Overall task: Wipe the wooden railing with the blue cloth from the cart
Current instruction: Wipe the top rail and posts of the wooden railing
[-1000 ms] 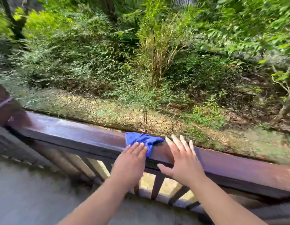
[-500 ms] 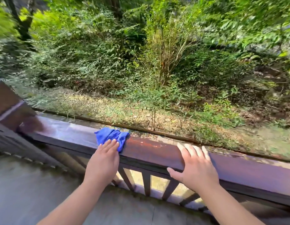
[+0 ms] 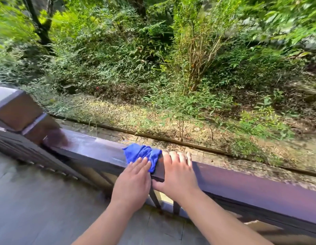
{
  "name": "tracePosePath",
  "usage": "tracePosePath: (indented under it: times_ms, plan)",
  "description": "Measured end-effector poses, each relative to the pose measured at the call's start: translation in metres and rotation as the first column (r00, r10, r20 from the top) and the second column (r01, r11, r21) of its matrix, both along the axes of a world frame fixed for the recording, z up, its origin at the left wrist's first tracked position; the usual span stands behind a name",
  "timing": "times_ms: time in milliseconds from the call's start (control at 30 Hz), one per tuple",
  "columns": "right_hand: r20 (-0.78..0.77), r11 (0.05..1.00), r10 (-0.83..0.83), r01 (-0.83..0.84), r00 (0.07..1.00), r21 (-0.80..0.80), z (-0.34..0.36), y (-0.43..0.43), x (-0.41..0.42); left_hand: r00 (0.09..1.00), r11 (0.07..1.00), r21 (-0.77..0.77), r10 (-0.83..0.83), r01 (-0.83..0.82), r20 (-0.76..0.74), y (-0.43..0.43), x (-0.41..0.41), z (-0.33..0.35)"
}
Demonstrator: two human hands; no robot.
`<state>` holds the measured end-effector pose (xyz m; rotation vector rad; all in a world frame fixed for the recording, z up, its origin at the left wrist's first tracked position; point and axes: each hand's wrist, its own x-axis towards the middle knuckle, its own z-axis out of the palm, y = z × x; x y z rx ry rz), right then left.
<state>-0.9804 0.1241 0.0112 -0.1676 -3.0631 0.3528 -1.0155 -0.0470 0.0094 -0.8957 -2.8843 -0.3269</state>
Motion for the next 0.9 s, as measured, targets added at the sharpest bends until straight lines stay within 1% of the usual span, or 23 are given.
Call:
tracePosePath:
  times_ms: [100, 167, 233, 333, 433, 600, 800, 900]
  plan:
    - [-0.026, 0.998, -0.031, 0.032, 0.999, 0.059, -0.011, -0.018, -0.011, 0.987, 0.987, -0.016, -0.158, 0.158, -0.005, -0.015, -0.014, -0.009]
    - [-0.069, 0.993, -0.055, 0.061, 0.996, 0.097, -0.019, -0.021, -0.013, 0.973, 0.973, 0.019, -0.231, 0.231, -0.002, -0.033, -0.03, -0.016]
    - [-0.102, 0.988, -0.07, 0.083, 0.992, 0.13, -0.023, -0.023, -0.015, 0.965, 0.963, 0.064, -0.263, 0.263, -0.003, -0.051, -0.046, -0.02]
    - [-0.092, 0.978, -0.111, 0.125, 0.99, 0.169, -0.021, -0.051, -0.032, 0.957, 0.955, 0.073, -0.289, 0.288, 0.009, -0.087, -0.076, -0.019]
    - [-0.056, 0.98, -0.13, 0.137, 0.99, 0.142, -0.015, -0.094, -0.066, 0.965, 0.963, 0.072, -0.262, 0.261, 0.006, -0.134, -0.108, -0.016]
    - [-0.052, 0.991, -0.094, 0.098, 0.994, 0.096, -0.018, -0.162, -0.113, 0.989, 0.986, 0.077, -0.147, 0.148, -0.022, -0.227, -0.165, -0.014]
    - [-0.032, 0.983, -0.121, 0.124, 0.992, 0.133, -0.022, -0.172, -0.12, 0.998, 0.998, -0.065, -0.016, 0.013, -0.052, -0.307, -0.216, -0.004]
    - [-0.019, 0.982, -0.131, 0.132, 0.991, 0.137, -0.022, -0.172, -0.12, 0.997, 0.996, -0.069, 0.058, -0.062, -0.054, -0.323, -0.23, -0.004]
